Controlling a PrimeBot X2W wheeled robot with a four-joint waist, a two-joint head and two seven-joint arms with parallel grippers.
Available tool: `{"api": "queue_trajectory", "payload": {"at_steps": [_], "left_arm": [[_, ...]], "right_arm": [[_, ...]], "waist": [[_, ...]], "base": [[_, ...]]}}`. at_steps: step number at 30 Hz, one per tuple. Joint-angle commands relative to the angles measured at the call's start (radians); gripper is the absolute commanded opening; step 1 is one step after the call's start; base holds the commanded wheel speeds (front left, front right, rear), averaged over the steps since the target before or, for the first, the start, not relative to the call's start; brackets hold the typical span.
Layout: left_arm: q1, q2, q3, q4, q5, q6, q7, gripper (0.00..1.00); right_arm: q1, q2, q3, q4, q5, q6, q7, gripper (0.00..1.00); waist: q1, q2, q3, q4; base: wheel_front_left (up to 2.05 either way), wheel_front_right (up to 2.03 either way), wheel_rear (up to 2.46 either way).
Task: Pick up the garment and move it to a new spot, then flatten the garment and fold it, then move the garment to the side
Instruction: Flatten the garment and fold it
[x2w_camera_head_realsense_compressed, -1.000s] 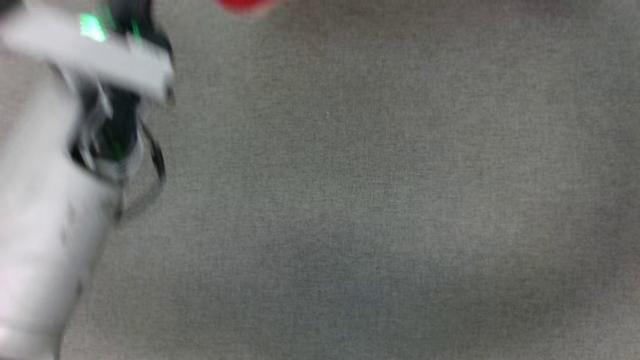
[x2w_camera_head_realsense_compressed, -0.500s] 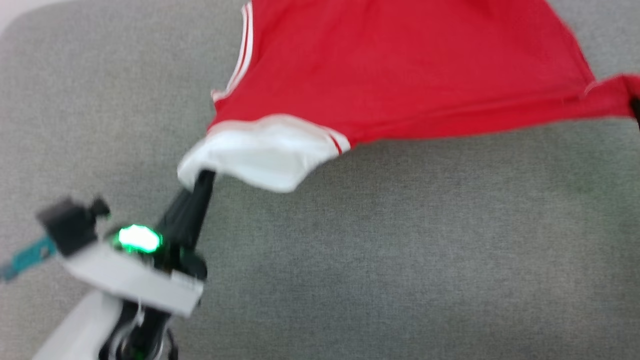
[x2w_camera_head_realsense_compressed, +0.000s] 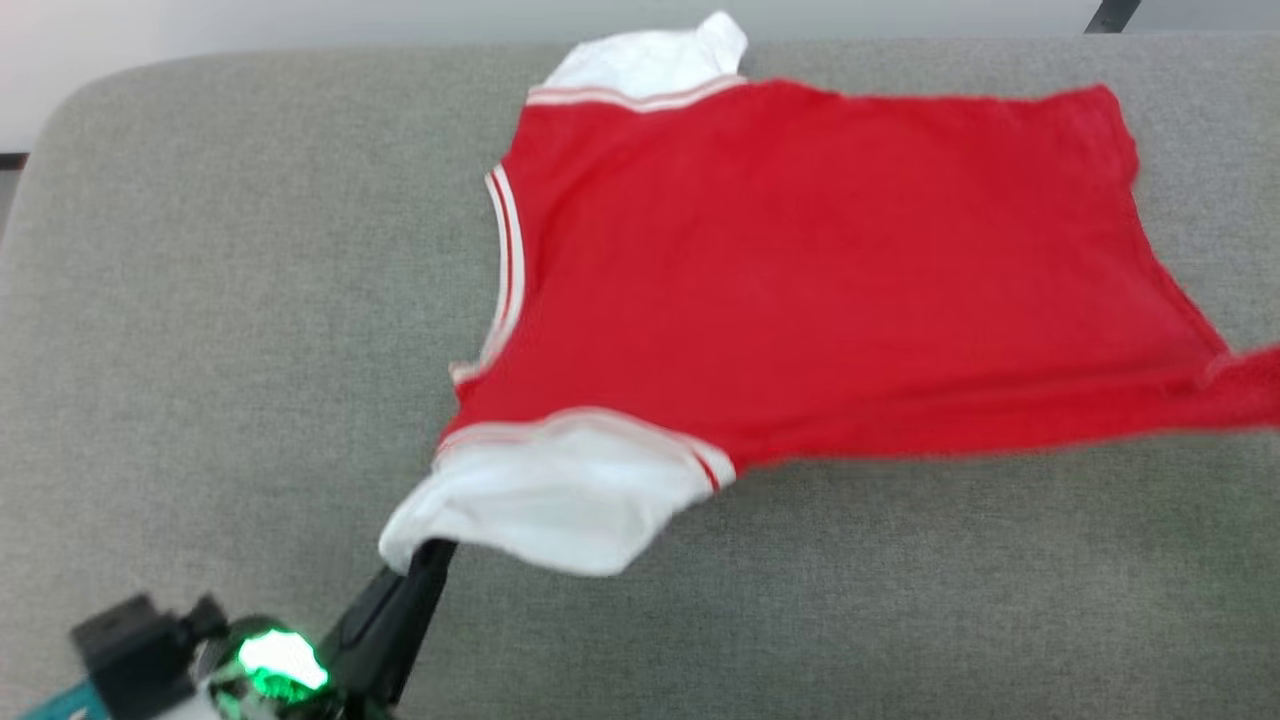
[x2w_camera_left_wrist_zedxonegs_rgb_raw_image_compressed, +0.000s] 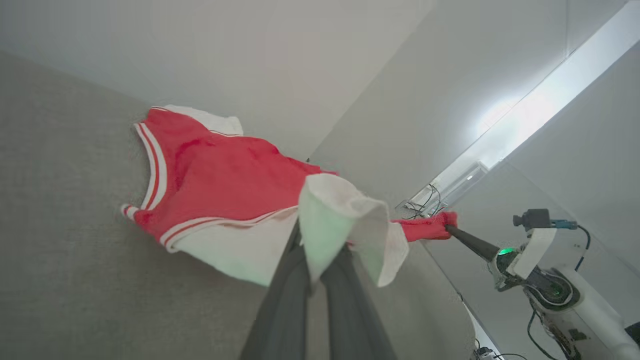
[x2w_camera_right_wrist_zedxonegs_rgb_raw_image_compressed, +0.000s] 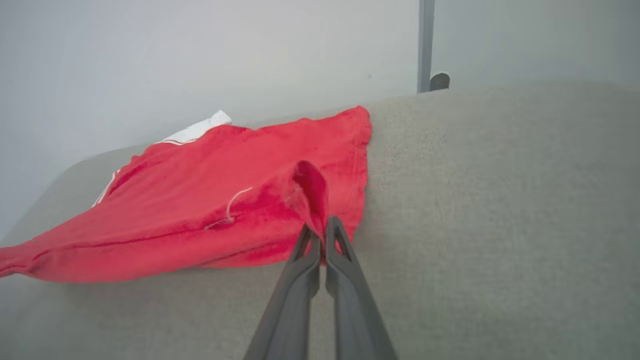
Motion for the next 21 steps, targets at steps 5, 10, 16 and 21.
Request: {"api": "queue_trajectory", "payload": {"at_steps": [5, 10, 16, 21], "left_arm": [[0.100, 0.027, 0.036, -0.123, -0.006, 0.007, -0.001, 0.00], [0.080, 0.049, 0.039, -0.150, -0.007, 0.008, 0.025, 0.00], [-0.115, 0.015, -0.037, -0.054, -0.031, -0.011, 0.093, 0.00], [-0.326, -0.028, -0.092, 0.071, -0.082, -0.012, 0.109, 0.00]], "right_arm": [[0.131, 0.052, -0.092, -0.111, -0.010, -0.001, 0.057, 0.00], [0.142, 0.078, -0.116, -0.151, -0.015, -0.001, 0.094, 0.00], [0.030, 0.061, -0.062, -0.097, -0.005, -0.001, 0.119, 0.00], [-0.115, 0.045, 0.000, 0.012, -0.010, -0.001, 0.109, 0.00]], "waist": [[0.0000, 0.0000, -0.009, 0.003], [0.0000, 0.0000, -0.002, 0.000], [0.0000, 0.0000, 0.044, -0.003], [0.0000, 0.0000, 0.108, -0.013]], "base": [[0.00, 0.00, 0.00], [0.00, 0.00, 0.00], [0.00, 0.00, 0.00], [0.00, 0.00, 0.00]]}}
